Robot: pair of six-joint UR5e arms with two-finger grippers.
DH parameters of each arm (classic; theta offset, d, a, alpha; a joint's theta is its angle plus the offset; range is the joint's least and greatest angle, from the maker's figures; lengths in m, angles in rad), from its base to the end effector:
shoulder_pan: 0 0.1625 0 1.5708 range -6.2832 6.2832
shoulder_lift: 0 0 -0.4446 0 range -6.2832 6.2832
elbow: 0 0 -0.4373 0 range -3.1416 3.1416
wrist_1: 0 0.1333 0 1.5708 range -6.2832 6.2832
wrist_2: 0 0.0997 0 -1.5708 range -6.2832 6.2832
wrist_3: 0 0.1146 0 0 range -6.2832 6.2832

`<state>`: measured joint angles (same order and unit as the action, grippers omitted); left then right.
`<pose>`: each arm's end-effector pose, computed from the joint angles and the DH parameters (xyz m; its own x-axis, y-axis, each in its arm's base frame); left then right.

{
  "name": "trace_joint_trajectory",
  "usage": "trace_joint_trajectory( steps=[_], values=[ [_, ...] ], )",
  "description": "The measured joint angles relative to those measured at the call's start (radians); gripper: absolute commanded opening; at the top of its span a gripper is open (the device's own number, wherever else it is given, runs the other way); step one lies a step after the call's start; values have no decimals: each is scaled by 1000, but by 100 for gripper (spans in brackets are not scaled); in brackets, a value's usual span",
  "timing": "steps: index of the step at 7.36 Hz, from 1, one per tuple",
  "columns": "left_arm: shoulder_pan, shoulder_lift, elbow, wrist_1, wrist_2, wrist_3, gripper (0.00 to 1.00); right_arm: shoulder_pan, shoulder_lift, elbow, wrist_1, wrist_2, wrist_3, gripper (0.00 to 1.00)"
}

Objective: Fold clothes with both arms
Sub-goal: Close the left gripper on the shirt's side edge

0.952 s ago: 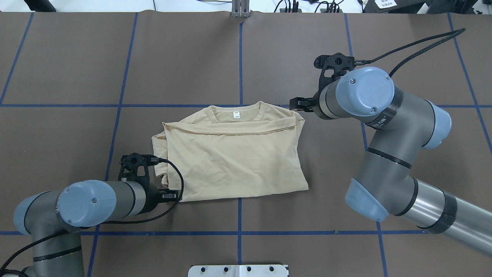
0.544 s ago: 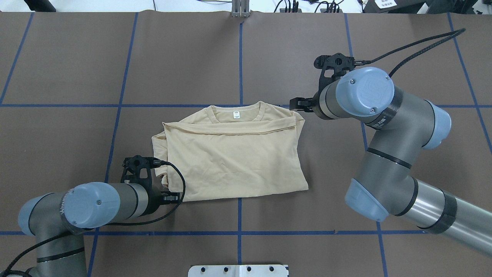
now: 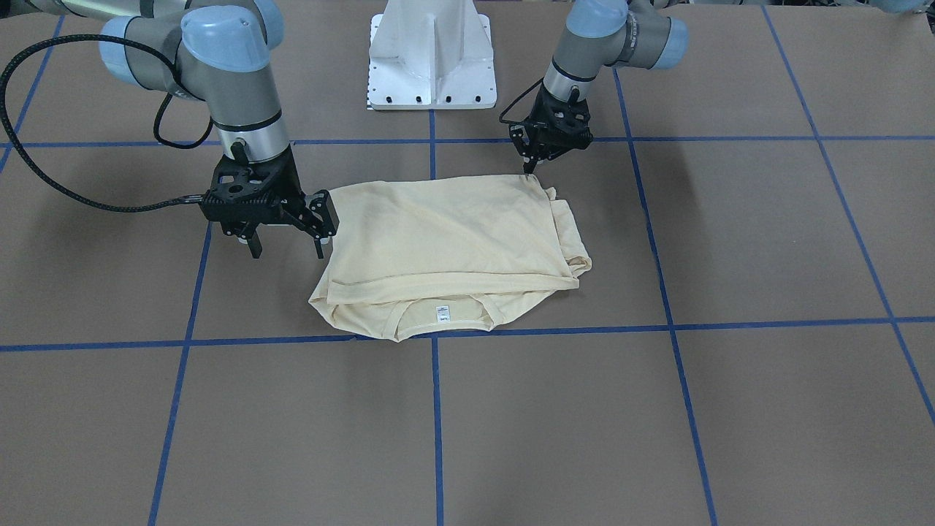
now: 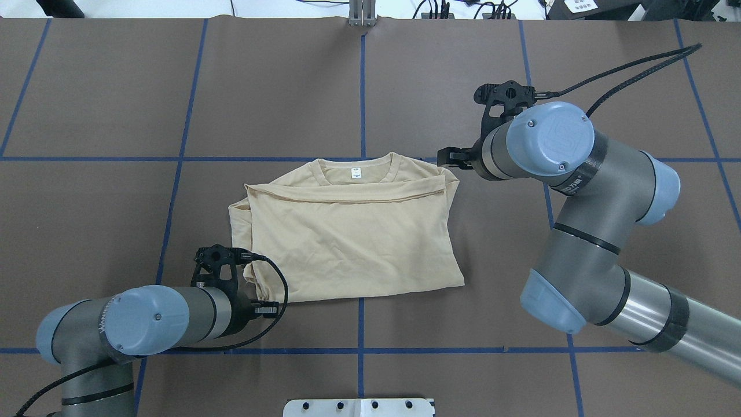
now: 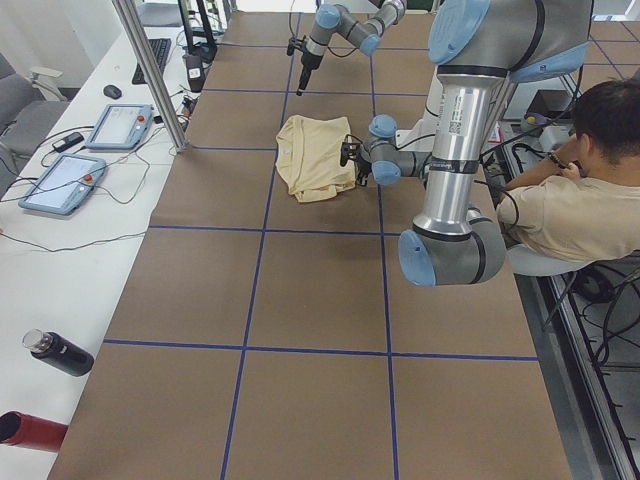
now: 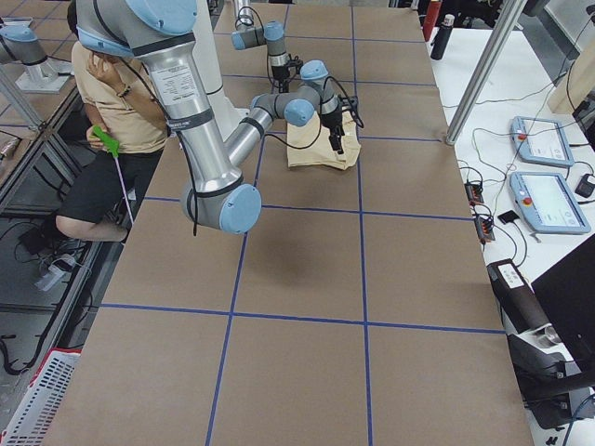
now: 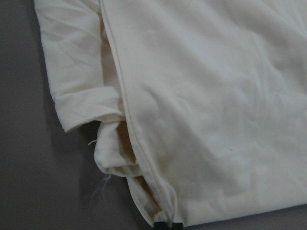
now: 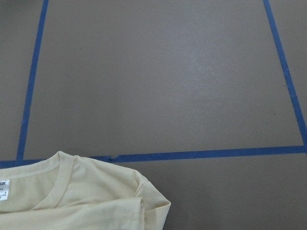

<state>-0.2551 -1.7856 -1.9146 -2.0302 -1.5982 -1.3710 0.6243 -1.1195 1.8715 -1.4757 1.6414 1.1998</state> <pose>0.5627 -0.2812 0.3404 0.5436 0.0633 -0.8370 0.1243 0.9801 0.1548 -0.4663 -0.4903 0.2649 0.6966 0.0561 0.7153 -0.3086 0.9234 0.2281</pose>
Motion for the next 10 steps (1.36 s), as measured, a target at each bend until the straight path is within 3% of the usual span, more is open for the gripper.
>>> trace_joint_trajectory(
  steps=[3,5,7,10],
  values=[
    [-82,49,-3,2,1,109,0,0,0,0,0,0,0,100],
    [-226,56,39,2,1,275,0,0,0,-1,0,0,6,100],
    [-347,35,64,6,-22,410,99,-2,1,0,0,-1,12,100],
    [-336,30,-21,15,-116,327,100,-3,0,1,0,-2,16,100]
  ],
)
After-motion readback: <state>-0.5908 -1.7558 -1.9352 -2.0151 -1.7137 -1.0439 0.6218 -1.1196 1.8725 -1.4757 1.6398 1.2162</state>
